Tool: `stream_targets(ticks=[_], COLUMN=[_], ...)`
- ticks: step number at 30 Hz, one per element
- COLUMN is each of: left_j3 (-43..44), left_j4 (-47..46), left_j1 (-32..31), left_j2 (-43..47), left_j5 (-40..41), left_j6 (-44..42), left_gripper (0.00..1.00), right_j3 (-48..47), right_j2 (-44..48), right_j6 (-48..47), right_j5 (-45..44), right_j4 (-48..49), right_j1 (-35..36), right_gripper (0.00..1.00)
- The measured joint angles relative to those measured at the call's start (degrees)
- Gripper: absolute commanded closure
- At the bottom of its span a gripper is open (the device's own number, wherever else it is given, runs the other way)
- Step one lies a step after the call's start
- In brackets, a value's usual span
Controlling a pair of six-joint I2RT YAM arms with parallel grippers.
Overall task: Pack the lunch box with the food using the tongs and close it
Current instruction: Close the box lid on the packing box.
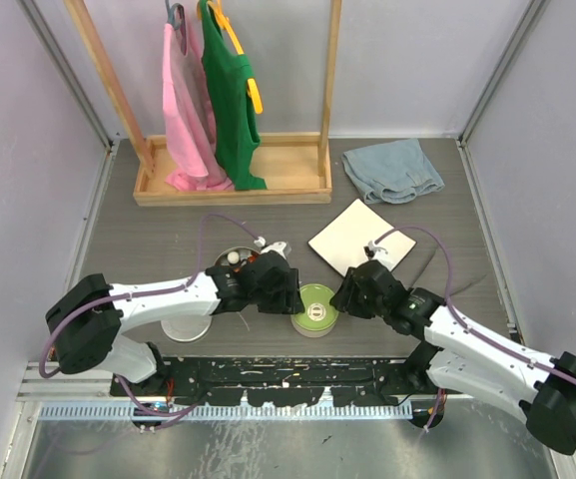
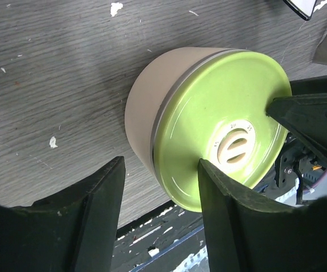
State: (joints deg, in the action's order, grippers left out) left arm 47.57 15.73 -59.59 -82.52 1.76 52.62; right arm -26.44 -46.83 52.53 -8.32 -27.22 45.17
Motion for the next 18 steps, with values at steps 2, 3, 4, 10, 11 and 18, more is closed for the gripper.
stream_targets(ticks=[2, 3, 4, 10, 11, 18], left_j3=[0.44, 0.44, 0.31, -2.29, -2.75, -4.79], left_j4=[-0.09, -0.26, -1.01, -5.2, -5.95, -11.47], left_j1=[0.2, 0.26, 0.35, 1.53, 1.88, 2.4], left_j2=[-0.63, -0.74, -0.83, -1.66, -1.68, -2.34], left_j5=[-0.31, -0.57, -1.25, -5.33, -6.21, -9.18], left_j6=[-0.22, -0.17, -0.17, 0.7, 0.98, 3.56], left_gripper=[0.57, 0.61, 0.64, 0.77, 0.78, 0.8], right_j3=[-0.96, -1.2, -1.25, -0.02, 0.61, 5.03], right_j2=[-2.29, -2.97, -4.0, -4.33, -3.82, -1.79], right_j6=[-0.07, -0.07, 0.11, -0.26, -0.44, -3.87], right_j5=[0.0, 0.02, 0.22, 0.9, 1.09, 8.39], right_j4=[0.74, 1.22, 2.4, 5.66, 6.47, 13.94], right_j1=[-0.68, -0.87, -1.11, -2.27, -2.84, -10.21], right_gripper=[0.68, 0.72, 0.75, 0.94, 0.95, 0.92])
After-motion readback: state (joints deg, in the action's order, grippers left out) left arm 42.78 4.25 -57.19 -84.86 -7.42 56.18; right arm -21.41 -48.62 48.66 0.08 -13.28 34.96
